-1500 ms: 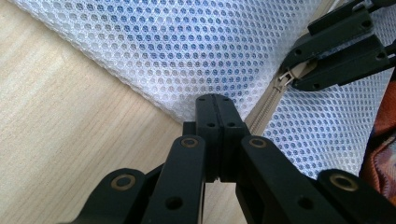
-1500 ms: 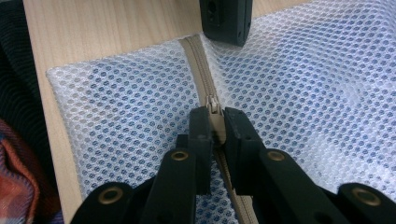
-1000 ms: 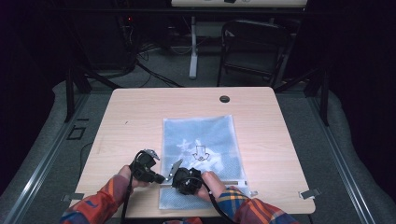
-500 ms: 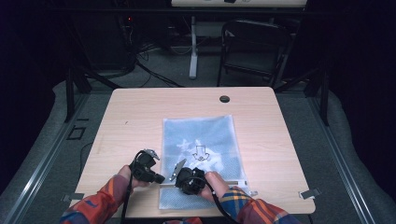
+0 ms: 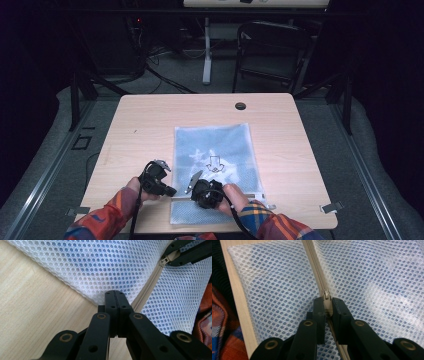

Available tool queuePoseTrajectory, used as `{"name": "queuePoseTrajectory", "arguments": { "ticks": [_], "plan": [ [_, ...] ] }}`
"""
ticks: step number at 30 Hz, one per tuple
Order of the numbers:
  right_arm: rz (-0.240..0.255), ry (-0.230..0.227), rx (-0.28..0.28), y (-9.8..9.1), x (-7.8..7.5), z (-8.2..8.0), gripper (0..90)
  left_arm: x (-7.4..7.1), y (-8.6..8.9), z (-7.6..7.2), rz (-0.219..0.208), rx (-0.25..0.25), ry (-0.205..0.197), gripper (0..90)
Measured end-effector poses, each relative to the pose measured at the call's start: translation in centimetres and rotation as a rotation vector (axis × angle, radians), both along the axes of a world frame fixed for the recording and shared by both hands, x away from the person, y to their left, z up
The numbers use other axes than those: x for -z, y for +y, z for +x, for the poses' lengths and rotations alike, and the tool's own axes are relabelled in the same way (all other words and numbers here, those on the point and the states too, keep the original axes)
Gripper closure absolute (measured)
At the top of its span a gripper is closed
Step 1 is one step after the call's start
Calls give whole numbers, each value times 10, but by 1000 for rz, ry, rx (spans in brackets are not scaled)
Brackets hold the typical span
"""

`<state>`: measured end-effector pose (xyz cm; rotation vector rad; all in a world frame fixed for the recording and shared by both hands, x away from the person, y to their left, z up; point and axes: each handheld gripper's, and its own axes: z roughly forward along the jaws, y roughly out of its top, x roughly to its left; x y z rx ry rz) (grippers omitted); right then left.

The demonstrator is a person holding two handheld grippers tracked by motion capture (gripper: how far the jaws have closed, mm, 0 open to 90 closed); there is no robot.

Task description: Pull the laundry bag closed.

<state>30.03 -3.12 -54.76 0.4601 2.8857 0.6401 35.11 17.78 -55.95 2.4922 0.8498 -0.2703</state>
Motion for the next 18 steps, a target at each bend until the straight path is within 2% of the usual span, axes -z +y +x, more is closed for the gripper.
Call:
{"name": "queuePoseTrajectory", "arguments": {
  "ticks": [18],
  "plan": [
    [-17, 4, 12, -9, 0, 0, 822, 0, 0, 0, -3, -2, 0, 900]
  ]
}}
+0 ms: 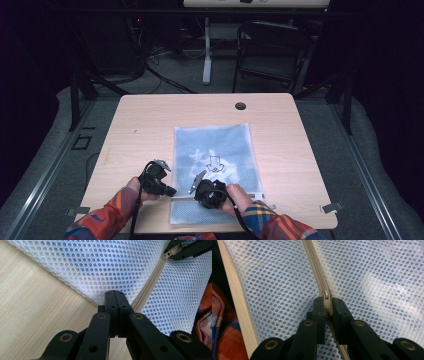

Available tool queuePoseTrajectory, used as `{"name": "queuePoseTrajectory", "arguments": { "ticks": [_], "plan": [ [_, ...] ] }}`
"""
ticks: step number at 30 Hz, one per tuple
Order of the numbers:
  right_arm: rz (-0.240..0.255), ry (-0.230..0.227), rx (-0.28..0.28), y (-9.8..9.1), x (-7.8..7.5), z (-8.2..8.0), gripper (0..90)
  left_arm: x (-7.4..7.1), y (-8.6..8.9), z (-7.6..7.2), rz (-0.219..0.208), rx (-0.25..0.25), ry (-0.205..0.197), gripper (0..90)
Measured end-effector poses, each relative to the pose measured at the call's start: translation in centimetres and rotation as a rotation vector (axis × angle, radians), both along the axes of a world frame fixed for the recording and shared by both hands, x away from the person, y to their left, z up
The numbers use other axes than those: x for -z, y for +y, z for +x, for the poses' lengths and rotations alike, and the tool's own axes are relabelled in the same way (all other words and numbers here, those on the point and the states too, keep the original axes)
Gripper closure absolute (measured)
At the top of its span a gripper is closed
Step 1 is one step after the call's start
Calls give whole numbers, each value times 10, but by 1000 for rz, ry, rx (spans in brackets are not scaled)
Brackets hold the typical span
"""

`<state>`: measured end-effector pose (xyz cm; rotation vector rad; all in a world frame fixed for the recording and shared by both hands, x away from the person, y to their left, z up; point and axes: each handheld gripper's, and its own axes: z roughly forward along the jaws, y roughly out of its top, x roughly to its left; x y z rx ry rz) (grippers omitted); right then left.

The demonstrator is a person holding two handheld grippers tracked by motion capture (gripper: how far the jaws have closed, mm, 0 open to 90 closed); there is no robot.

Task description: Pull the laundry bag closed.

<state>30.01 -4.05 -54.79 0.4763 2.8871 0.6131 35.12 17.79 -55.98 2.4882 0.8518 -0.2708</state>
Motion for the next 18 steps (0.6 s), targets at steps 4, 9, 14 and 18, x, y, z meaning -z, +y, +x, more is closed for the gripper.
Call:
{"name": "queuePoseTrajectory", "arguments": {
  "ticks": [4, 9, 14, 18],
  "plan": [
    [-7, 3, 3, -3, 0, 0, 822, 0, 0, 0, -1, 0, 1, 900],
    [-11, -1, 6, -5, -1, 0, 823, 0, 0, 0, -1, 0, 2, 900],
    [-9, 3, 9, -7, 0, 0, 823, 0, 0, 0, 4, 3, 0, 900],
    [-15, 4, 11, -7, 1, 0, 822, 0, -1, -1, 11, -11, -13, 900]
  ]
}}
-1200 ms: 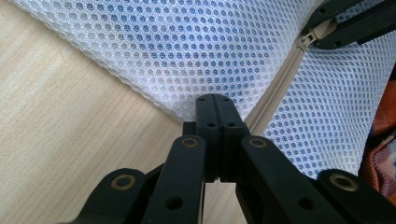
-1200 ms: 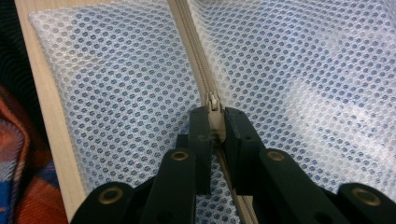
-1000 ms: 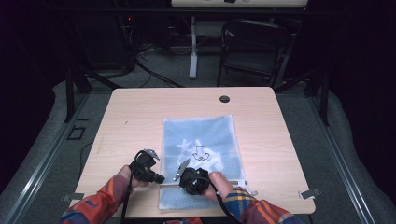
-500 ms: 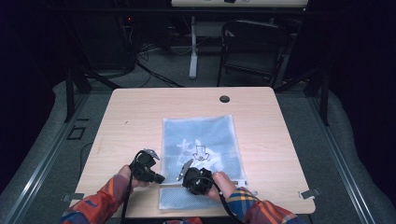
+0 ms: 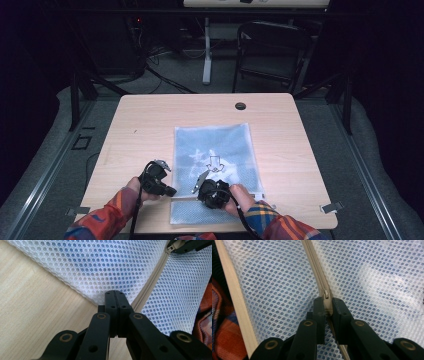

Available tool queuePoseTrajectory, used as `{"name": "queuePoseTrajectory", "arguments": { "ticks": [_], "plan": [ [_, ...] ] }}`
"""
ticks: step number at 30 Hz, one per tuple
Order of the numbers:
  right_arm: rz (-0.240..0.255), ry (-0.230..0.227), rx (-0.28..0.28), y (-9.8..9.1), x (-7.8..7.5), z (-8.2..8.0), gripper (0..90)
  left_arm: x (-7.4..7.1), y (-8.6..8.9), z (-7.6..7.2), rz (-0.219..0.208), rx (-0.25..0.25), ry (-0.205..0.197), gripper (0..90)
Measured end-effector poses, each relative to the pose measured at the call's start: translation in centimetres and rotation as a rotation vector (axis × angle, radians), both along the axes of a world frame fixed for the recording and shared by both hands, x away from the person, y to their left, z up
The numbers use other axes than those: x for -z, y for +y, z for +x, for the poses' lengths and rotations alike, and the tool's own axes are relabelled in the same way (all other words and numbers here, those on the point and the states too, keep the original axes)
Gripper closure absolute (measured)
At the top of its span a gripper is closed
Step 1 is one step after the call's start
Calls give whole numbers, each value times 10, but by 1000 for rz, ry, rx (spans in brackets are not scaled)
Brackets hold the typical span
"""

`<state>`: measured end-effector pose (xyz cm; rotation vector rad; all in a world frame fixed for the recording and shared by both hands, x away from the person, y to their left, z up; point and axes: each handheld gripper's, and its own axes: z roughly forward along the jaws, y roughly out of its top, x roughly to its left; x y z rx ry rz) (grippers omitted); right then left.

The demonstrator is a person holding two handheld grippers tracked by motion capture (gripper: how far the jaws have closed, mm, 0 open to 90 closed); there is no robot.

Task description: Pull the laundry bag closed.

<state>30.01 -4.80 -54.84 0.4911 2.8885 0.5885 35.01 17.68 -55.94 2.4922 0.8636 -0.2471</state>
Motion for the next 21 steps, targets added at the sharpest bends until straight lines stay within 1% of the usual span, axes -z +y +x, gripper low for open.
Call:
{"name": "queuePoseTrajectory", "arguments": {
  "ticks": [2, 3, 4, 5, 6, 8, 11, 12, 13, 14, 16, 18, 21],
  "plan": [
    [0, 1, -1, 1, 2, 0, 822, -1, 0, 0, 0, 4, 1, 900],
    [-2, 3, -1, 1, 3, -1, 822, -4, -2, -1, 10, -6, -20, 876],
    [-1, 2, 0, 1, 3, 0, 822, -7, -3, -2, 16, -13, -33, 816],
    [2, 1, 1, 1, 3, 0, 822, -10, -4, -3, 1, -1, -40, 799],
    [1, 2, 0, 1, 3, 0, 822, -11, -8, -5, -11, -1, -58, 800],
    [0, 4, -1, 1, 3, 0, 821, -14, -16, -9, -33, 31, -73, 810],
    [4, -1, -1, 1, 4, 0, 821, -12, -34, -15, -48, 69, -72, 843],
    [6, -2, 1, 0, 4, 0, 821, -11, -38, -16, -36, 77, -77, 855],
    [6, -6, 2, 0, 4, -1, 821, -9, -42, -17, -38, 69, -75, 874],
    [6, -9, 1, 0, 4, -1, 821, -9, -43, -16, -44, 78, -78, 885],
    [8, -9, 1, 0, 5, -1, 821, -8, -46, -16, -65, 73, -69, 897],
    [12, -7, 1, 0, 5, -1, 821, -6, -48, -16, -70, 77, -67, 898],
    [18, -10, -3, 0, 6, -1, 821, -4, -50, -16, -90, 85, -59, 899]
  ]
}}
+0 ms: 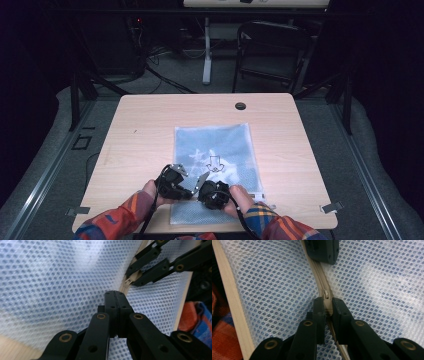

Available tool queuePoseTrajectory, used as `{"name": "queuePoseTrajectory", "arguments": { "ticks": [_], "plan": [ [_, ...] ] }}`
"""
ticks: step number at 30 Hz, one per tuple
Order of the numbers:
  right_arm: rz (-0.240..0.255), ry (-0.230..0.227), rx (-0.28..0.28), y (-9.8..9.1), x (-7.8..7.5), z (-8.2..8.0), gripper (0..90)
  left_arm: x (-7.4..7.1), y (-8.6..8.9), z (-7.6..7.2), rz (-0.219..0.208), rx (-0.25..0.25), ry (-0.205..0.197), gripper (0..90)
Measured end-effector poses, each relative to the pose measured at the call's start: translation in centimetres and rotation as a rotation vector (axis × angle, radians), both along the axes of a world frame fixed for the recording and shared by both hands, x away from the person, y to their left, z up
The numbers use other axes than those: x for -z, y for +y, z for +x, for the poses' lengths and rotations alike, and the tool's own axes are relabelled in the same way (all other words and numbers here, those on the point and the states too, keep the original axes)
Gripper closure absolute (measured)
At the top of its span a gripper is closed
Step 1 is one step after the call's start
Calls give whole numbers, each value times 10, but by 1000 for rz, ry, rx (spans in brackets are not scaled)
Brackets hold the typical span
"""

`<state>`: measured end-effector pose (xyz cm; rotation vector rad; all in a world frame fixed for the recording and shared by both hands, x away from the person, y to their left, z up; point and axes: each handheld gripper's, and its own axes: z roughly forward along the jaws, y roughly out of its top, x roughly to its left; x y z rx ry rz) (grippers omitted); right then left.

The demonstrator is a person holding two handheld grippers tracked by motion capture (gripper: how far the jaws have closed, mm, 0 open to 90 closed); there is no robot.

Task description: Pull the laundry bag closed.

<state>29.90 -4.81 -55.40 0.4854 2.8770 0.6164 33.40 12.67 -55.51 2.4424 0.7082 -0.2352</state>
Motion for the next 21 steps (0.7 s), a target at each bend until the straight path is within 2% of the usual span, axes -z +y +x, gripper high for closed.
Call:
{"name": "queuePoseTrajectory", "arguments": {
  "ticks": [1, 2, 4, 5, 7, 8, 10, 15, 21],
  "plan": [
    [-5, -3, -3, 0, 0, 0, 821, 1, -2, 0, -16, 4, 13, 899],
    [-5, -4, -5, 0, 0, 0, 821, 2, -4, -1, -10, 4, 7, 900],
    [7, -1, 0, 0, 1, 0, 820, 4, -6, 0, -20, 23, 23, 900],
    [8, 0, -2, -1, 1, 0, 821, 5, -8, -1, -13, 19, 18, 900],
    [3, -4, -10, -1, 0, 0, 821, 9, -10, -1, -20, 43, 44, 900],
    [-4, -4, -16, -1, 0, 0, 821, 10, -12, -1, -9, 58, 59, 900],
    [-3, -11, -14, -1, 0, -1, 822, 10, -12, -1, -6, 69, 60, 900],
    [-16, -16, -18, 0, -1, -1, 823, 12, -11, -1, -23, 49, 65, 900],
    [-27, -7, -10, -3, -2, -1, 823, 12, -10, -1, -22, 48, 67, 900]
  ]
}}
